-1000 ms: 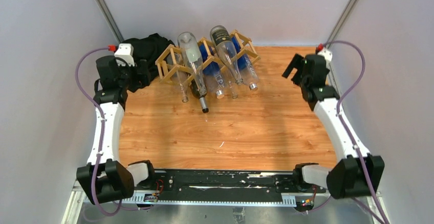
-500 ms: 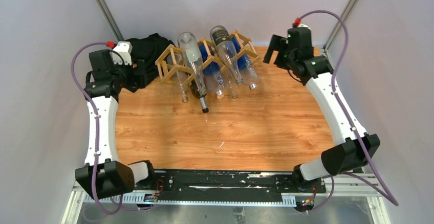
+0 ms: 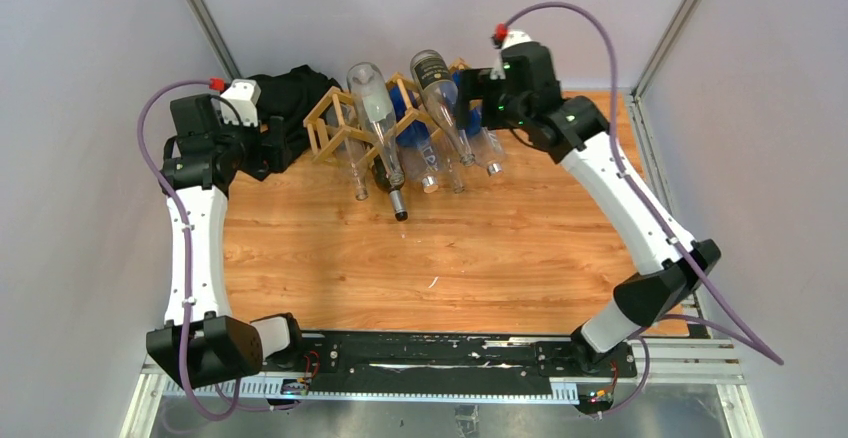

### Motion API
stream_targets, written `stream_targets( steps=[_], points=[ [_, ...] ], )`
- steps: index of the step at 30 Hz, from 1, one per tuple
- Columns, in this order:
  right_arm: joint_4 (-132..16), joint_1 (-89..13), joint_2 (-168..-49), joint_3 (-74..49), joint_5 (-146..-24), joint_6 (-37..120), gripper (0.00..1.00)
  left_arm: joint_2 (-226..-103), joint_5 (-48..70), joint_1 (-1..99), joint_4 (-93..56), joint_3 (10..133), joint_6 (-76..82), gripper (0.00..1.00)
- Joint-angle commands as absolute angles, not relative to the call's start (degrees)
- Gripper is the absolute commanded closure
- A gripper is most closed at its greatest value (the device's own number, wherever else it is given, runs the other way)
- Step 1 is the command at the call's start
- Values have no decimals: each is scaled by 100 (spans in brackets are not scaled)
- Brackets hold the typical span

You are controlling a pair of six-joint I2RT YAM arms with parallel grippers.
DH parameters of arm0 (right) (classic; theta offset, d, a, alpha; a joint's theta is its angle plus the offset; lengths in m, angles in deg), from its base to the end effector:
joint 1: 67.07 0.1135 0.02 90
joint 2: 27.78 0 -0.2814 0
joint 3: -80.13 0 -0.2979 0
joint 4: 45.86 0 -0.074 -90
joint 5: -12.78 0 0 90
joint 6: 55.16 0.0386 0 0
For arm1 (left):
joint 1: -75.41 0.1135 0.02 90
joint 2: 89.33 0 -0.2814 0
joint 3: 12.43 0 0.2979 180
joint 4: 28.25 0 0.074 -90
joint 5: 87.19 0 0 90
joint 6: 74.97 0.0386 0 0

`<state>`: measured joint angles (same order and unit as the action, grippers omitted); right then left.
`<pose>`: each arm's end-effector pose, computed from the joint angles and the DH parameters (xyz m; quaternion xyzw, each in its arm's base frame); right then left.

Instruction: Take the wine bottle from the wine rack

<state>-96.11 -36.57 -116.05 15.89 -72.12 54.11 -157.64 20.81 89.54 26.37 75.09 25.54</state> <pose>0.3287 0.1896 0.4888 -0.0569 0.8303 0.1991 0.5174 0.2818 0.0586 0.4088 0.0440 0.8795 -0.0392 0.4722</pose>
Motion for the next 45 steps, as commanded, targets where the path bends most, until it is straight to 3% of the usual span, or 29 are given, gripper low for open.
stream_targets(
  steps=[1,13,23,35,37,41,45],
  points=[
    [-9988,-2824,-12089,2060,-6887,5225,0,-15796,2475,8994,2855,7607,2609,0],
    [-10695,-1765,-14203,4090,-7550,5142,7,-15665,2818,8991,3038,7564,2758,0],
    [-10758,-1795,-14875,4262,-7438,5024,13,-15692,3127,8991,3127,7523,2866,0],
    [-10600,-2149,-15517,4688,-8072,5362,29,-15632,3285,8991,3297,7523,3083,0],
    [-10498,-2184,-15507,4587,-8183,5425,37,-15624,3323,8990,3326,7524,3125,0],
    [-10386,-2202,-15451,4581,-8400,5478,65,-15555,3454,8985,3329,7426,3221,0],
    [-10265,-2221,-15201,4500,-8563,5544,85,-15440,3436,8933,3354,7358,3469,0]
  ],
)
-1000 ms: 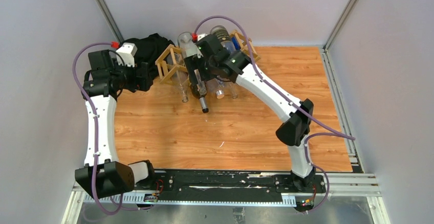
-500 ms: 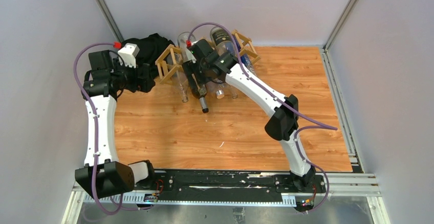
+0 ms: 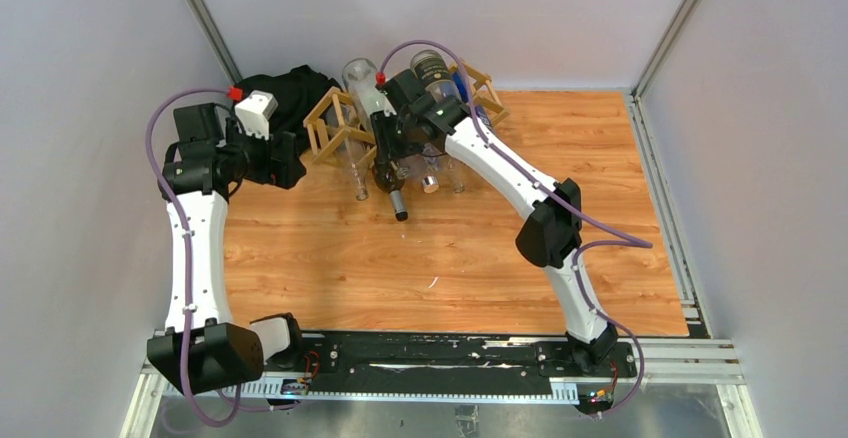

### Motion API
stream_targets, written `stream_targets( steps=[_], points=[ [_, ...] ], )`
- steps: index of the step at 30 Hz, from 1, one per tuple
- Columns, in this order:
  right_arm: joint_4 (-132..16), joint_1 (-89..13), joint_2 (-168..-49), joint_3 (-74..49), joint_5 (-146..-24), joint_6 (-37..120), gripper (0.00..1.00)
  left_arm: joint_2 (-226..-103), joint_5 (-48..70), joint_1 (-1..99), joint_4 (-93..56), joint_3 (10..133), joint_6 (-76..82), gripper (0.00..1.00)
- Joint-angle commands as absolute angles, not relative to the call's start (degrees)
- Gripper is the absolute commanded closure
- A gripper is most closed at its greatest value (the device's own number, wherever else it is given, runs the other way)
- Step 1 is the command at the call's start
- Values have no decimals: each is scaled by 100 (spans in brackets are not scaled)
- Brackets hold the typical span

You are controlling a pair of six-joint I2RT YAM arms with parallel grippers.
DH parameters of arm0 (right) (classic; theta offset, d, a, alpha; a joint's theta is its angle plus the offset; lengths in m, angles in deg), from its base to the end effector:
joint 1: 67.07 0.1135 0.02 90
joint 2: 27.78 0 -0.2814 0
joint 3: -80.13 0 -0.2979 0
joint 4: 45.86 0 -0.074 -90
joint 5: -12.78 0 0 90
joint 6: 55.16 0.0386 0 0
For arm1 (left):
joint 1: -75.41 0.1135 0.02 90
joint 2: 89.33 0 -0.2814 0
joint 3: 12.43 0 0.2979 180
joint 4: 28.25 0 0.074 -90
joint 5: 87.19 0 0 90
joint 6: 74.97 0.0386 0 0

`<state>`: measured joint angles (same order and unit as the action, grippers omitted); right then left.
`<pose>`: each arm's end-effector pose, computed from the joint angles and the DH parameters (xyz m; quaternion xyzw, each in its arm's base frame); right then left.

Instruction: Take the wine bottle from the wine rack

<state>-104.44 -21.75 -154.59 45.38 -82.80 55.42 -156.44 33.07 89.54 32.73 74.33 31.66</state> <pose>0.3891 0.3988 0.3606 -0.2141 0.8803 0.2660 0.3293 0.2682 0.0475 0.4020 0.1267 0.8770 -0.1238 0.4466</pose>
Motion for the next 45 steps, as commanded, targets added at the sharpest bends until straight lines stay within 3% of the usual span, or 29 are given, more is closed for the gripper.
stream_targets(
  steps=[1,3,12,23,30,37,45],
  points=[
    [-10220,-2228,-15112,4453,-8591,5570,91,-15411,3406,8908,3360,7360,3543,0],
    [-10077,-2257,-14921,4342,-8691,5652,100,-15357,3269,8824,3376,7385,3724,0],
    [-9407,-2800,-14031,3777,-10004,6332,100,-15462,2281,7877,3435,7750,4812,0],
    [-9354,-2997,-13139,3403,-11062,6341,100,-15241,2991,7138,3330,8220,6182,0],
    [-9358,-2981,-12338,2475,-11504,6231,100,-14773,3054,6617,2556,7766,6740,9],
    [-9526,-2690,-11679,1753,-11621,6077,100,-13825,2956,5873,1802,6509,8278,7],
    [-10024,-1920,-11636,1841,-11487,5802,100,-13571,2663,5231,1276,6023,8966,4]
  ],
)
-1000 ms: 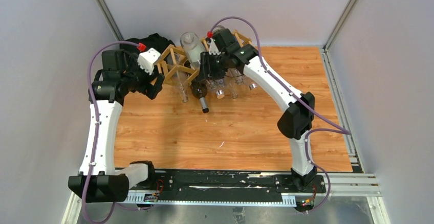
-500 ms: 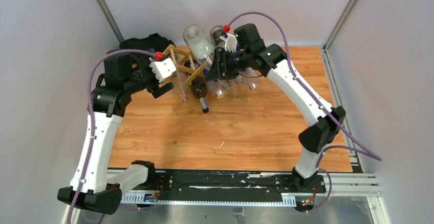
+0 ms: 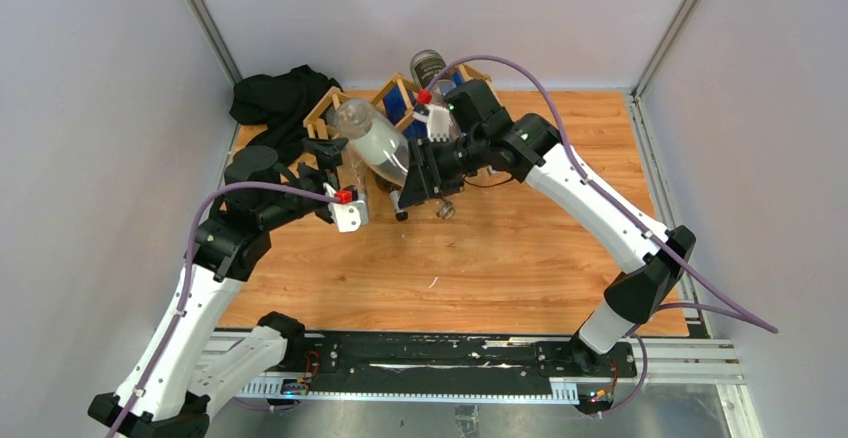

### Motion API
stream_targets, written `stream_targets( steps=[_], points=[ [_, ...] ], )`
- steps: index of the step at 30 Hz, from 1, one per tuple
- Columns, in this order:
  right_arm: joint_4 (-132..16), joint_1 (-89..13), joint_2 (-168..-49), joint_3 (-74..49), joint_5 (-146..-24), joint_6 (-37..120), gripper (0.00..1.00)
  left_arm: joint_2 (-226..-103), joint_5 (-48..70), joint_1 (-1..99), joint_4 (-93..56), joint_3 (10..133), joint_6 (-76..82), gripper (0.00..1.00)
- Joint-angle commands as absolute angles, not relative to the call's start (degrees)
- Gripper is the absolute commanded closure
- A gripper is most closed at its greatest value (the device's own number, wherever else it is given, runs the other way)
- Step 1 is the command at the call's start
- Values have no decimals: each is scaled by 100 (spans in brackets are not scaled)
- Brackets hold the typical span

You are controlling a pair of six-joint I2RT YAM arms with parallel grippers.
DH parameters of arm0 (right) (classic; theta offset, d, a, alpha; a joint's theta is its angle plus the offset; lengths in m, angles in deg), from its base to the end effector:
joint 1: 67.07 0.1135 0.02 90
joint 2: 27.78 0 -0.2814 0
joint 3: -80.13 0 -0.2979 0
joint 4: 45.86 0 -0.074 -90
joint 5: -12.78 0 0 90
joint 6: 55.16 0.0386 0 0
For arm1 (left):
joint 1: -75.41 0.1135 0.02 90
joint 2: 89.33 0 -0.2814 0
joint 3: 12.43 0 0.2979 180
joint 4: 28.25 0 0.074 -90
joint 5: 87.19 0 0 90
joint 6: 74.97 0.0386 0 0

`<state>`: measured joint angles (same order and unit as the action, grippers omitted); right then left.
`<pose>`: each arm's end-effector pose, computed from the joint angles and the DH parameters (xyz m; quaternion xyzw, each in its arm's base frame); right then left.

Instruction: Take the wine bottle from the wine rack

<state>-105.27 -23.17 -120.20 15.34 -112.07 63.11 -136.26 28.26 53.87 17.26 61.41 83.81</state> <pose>0.2667 0.2873 0.4470 -0.2492 0.8262 0.4686 0.1887 0.1768 -0.0876 0.4192 0.6523 0.4674 0.0642 0.5932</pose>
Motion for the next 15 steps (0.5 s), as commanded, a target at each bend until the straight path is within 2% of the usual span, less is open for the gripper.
stream_targets(
  steps=[1,10,15],
  points=[
    [-10076,-1838,-11651,1888,-11460,5769,100,-13554,2651,5211,1287,5974,9084,3],
    [-10577,-1081,-11896,2331,-11323,5464,100,-13055,2639,5158,1309,5086,10307,0],
    [-10873,-711,-12096,2531,-11271,5184,100,-12982,2658,5159,1324,5001,10415,1]
  ],
)
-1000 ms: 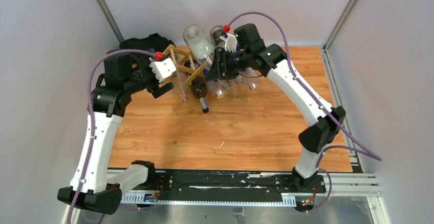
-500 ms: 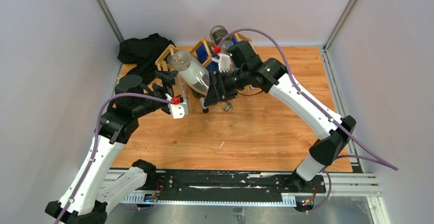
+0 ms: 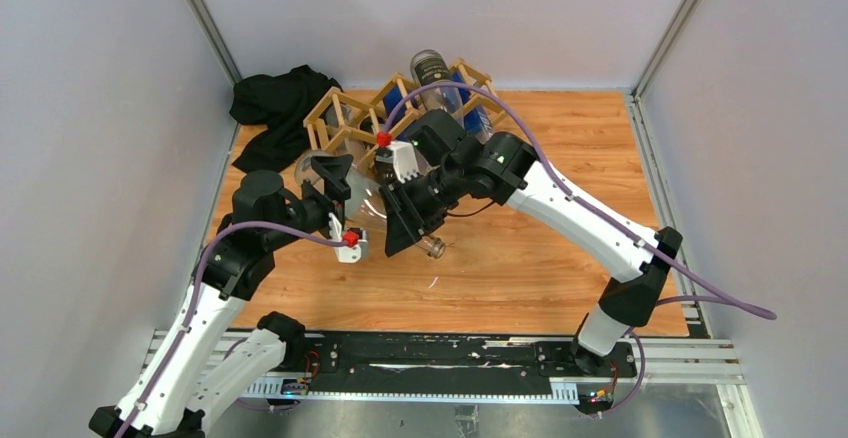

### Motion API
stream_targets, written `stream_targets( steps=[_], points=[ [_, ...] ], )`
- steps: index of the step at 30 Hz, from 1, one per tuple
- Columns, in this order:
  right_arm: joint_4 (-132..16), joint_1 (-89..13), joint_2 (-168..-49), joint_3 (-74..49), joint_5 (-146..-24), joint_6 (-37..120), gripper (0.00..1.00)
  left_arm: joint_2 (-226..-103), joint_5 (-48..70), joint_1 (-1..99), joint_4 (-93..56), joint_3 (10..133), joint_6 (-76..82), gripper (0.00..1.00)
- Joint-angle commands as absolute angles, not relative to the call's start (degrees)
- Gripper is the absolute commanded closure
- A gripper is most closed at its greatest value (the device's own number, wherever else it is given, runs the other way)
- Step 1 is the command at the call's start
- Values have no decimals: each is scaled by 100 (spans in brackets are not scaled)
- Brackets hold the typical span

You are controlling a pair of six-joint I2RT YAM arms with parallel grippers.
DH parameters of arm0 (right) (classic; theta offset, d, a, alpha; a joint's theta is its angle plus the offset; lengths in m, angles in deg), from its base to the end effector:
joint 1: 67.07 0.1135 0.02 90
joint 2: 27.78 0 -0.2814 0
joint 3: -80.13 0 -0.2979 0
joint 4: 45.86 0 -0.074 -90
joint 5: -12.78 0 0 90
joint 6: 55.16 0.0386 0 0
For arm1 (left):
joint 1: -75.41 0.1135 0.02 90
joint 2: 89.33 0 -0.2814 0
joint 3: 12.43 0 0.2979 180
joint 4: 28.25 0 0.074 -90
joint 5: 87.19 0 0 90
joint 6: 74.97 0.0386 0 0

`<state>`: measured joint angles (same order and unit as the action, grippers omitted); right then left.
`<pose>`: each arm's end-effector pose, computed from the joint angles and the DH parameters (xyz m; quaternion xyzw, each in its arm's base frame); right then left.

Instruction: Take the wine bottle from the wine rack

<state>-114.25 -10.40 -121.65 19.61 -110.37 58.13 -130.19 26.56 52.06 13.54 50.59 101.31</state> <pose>0.1943 0.3338 0.4508 -0.3617 0.8084 0.4469 0.1262 0.1646 -0.0880 0.3732 0.7220 0.3640 0.1509 0.5688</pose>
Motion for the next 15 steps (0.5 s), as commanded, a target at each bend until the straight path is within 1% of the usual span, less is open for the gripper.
stream_targets(
  steps=[1,3,5,7,8,9,10,11,12,13,14,15],
  points=[
    [-10936,-652,-12111,2573,-11258,5094,100,-12984,2655,5159,1325,5014,10381,3],
    [-10997,-608,-12112,2600,-11244,5021,100,-12984,2628,5159,1330,5032,10384,12],
    [-11048,-599,-12087,2592,-11214,4960,100,-12994,2663,5159,1320,5078,10371,26],
    [-11149,-611,-12060,2637,-10976,4897,100,-12991,2713,5159,1321,5129,10370,47],
    [-11172,-615,-12046,2651,-10848,4885,98,-12982,2728,5159,1314,5143,10402,59],
    [-11185,-634,-12011,2642,-10728,4875,87,-12968,2733,5159,1297,5152,10398,72],
    [-11180,-652,-11973,2626,-10644,4877,72,-12956,2740,5159,1236,5167,10340,85],
    [-11180,-671,-11931,2600,-10464,4884,55,-12928,2746,5159,1105,5162,10185,96],
    [-11172,-688,-11884,2588,-10320,4874,39,-12883,2750,5159,877,5143,9941,100],
    [-11171,-705,-11831,2572,-10198,4861,27,-12827,2746,5159,630,5088,9728,100],
    [-11164,-726,-11764,2533,-10050,4853,16,-12766,2743,5159,399,4983,9551,100],
    [-11121,-749,-11657,2490,-9921,4854,10,-12703,2732,5159,163,4911,9342,100]
  ],
)
